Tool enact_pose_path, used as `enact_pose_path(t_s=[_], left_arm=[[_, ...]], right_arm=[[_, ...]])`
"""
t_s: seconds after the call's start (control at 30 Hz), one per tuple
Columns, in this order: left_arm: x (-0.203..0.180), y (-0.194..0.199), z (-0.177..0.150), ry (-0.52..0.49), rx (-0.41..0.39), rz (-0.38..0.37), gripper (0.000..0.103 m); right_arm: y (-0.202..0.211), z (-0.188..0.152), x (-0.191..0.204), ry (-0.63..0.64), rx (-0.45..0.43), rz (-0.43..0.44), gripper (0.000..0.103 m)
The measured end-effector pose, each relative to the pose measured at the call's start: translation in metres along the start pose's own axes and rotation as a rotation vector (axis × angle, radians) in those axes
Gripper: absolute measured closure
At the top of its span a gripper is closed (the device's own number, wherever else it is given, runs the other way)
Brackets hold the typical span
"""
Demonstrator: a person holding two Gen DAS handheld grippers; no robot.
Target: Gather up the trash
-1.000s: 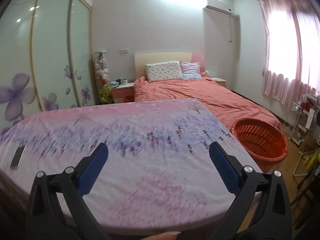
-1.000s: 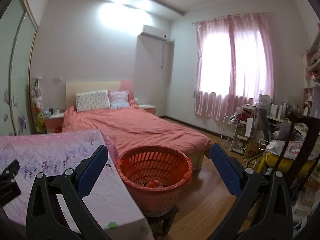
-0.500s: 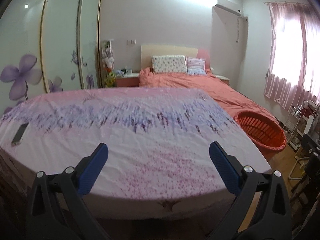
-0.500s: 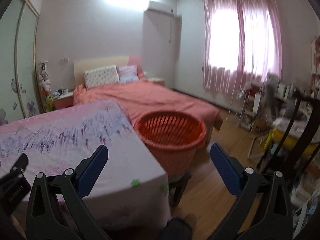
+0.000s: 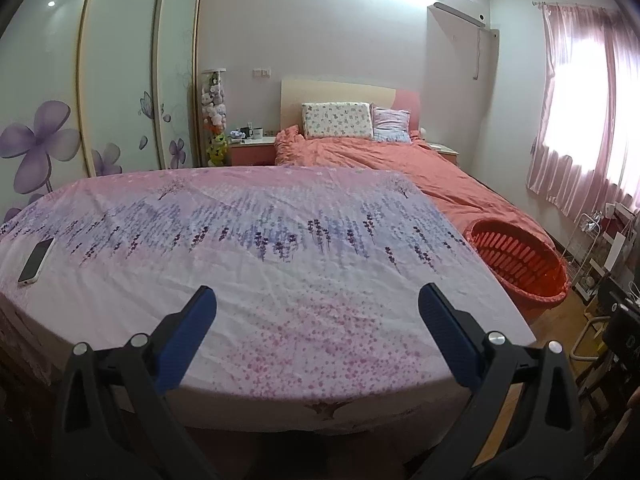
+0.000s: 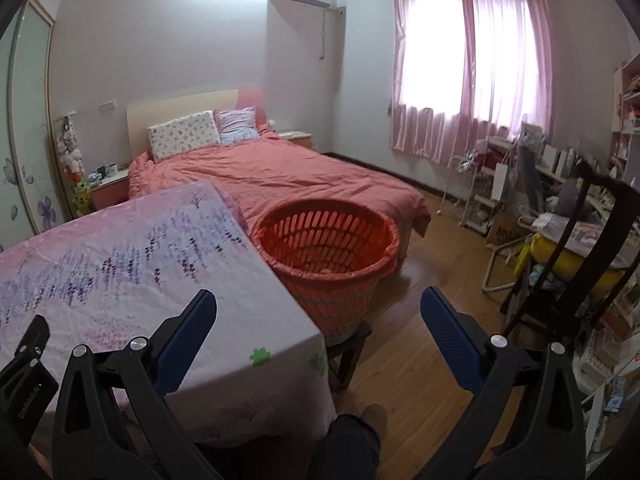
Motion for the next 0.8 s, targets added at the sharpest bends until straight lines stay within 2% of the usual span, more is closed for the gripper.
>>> enact_pose_path(t_s=[0.27, 0.8], left_arm=[[-0.004, 0.002, 0.009, -0.017, -0.016, 0.028, 0.004], [-0.016, 0.006, 0.014, -0.03, -0.017, -0.017, 0.004]], right_arm=[[-0.001, 0.002, 0.006, 0.031, -0.009, -0.02, 0.002], [-0.001, 0.002, 0.0, 0.013, 0.016, 0.017, 0.002]])
Point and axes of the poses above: each gripper's, at about its wrist camera, not at the fingertips, and y roughly against the way its jaws point, x to its left, z to its top, the point moved 6 cm from there along -y, roughly the way its jaws point, and after that the axes turned 13 degrees about -z, right-handed, at the moved point
